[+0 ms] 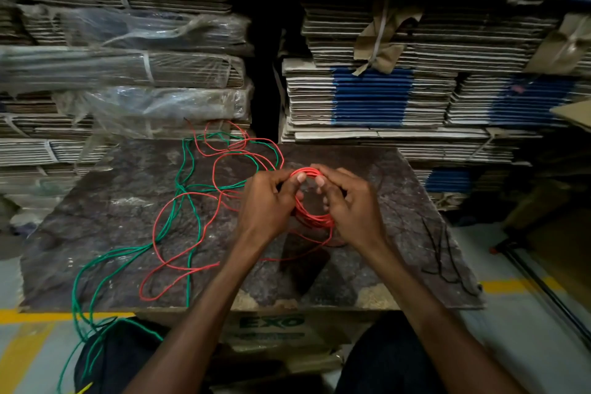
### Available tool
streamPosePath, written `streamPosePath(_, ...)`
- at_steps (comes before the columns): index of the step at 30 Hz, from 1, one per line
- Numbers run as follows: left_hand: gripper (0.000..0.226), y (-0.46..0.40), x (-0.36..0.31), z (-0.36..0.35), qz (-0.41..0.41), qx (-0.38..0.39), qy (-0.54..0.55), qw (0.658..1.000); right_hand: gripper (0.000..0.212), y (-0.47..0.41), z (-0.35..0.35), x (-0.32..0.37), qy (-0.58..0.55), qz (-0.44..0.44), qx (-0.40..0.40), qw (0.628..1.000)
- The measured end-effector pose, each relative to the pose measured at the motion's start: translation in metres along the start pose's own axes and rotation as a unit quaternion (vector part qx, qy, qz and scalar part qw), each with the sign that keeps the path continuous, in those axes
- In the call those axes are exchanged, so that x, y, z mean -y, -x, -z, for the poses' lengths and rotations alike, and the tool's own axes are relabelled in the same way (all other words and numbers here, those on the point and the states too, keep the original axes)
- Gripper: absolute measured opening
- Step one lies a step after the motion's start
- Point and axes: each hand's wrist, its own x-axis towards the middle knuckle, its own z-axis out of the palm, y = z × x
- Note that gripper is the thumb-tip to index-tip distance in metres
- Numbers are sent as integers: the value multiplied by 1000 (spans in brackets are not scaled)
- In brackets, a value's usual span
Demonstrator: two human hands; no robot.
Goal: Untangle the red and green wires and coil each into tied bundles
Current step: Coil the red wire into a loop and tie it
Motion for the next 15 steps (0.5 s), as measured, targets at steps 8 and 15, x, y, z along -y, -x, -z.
streamPosePath(8, 32, 12, 2, -45, -8, 64, -14, 998, 27, 28, 49, -8, -115, -168, 20, 979)
streamPosePath(15, 39, 22, -13, -81, -23, 80, -33, 996, 27, 41, 115, -14, -132, -254, 26, 958)
